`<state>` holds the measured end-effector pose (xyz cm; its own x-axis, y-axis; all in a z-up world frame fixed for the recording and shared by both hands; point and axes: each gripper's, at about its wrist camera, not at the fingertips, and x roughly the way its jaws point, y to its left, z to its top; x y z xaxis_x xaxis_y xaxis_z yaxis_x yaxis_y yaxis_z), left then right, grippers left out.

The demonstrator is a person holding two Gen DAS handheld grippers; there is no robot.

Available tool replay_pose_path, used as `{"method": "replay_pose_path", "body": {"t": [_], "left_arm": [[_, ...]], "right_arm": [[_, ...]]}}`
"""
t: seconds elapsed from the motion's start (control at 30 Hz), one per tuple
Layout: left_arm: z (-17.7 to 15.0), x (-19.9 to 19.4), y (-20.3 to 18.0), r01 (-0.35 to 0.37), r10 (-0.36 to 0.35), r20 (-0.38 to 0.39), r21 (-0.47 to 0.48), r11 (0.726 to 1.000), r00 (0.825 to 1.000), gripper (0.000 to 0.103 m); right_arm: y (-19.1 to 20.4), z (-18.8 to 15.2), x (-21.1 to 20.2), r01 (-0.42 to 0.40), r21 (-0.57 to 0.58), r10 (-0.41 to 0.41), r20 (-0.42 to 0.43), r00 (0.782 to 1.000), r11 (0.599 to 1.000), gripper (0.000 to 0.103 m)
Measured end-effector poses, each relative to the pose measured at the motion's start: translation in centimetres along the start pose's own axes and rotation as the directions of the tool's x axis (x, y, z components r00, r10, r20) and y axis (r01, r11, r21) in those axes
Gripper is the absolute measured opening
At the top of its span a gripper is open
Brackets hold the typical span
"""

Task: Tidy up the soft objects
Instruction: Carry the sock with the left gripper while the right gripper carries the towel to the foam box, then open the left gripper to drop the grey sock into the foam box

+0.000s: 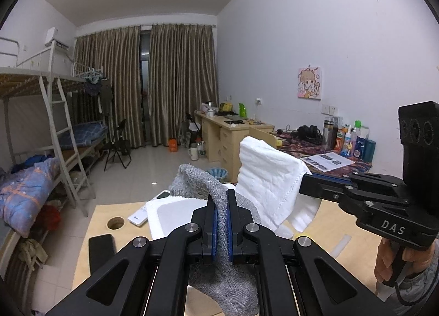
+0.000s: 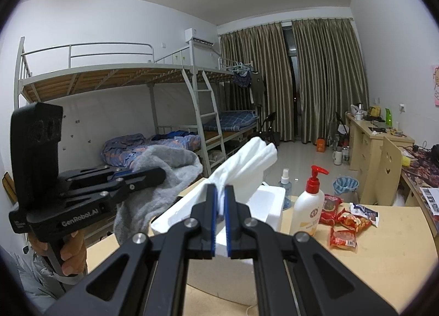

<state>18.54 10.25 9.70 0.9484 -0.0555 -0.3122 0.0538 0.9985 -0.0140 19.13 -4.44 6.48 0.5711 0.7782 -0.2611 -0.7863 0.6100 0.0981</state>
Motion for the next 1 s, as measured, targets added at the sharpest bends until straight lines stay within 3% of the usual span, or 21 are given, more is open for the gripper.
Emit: {"method": "replay_pose_path", "body": {"t": [0.43, 0.7, 0.77, 0.87, 0.93, 1.0], "left_arm": [[-0.1, 6.0, 1.3, 0.057, -0.06, -0.089, -0.025, 0.998, 0.994, 0.005], [-0.4, 7.5, 1.4, 0.045, -0.047, -0.107, -0.026, 0.999, 0.993, 0.009], [-0.4, 7.7, 1.3, 0.036, -0.038, -0.113, -0.018, 0.999, 0.993, 0.013], [-0.4, 7.7, 1.2, 0.012, -0.013, -0.104, -0.011, 1.0, 0.994, 0.044], [-0.3, 7.4, 1.3, -0.002, 0.001, -0.083, -0.017, 1.0, 0.997, 0.079], [-0.2, 6.9, 1.4, -0.012, 0.011, -0.054, -0.02, 1.0, 0.998, 0.089]], "right_arm": [[-1.4, 0.2, 0.9, 0.021, 0.017, -0.021, -0.001, 1.0, 1.0, 0.007], [-2.1, 0.0, 1.4, 0.035, 0.026, -0.034, -0.01, 0.999, 0.999, 0.007], [-2.0, 0.1, 1.4, 0.035, 0.027, -0.035, -0.01, 0.999, 0.999, 0.007], [-2.0, 0.1, 1.4, 0.036, 0.029, -0.035, -0.011, 0.999, 0.999, 0.007], [-2.0, 0.1, 1.4, 0.035, 0.03, -0.034, -0.011, 0.999, 0.999, 0.007], [-2.1, 0.2, 1.4, 0.036, 0.031, -0.036, -0.012, 0.999, 0.999, 0.007]]}}
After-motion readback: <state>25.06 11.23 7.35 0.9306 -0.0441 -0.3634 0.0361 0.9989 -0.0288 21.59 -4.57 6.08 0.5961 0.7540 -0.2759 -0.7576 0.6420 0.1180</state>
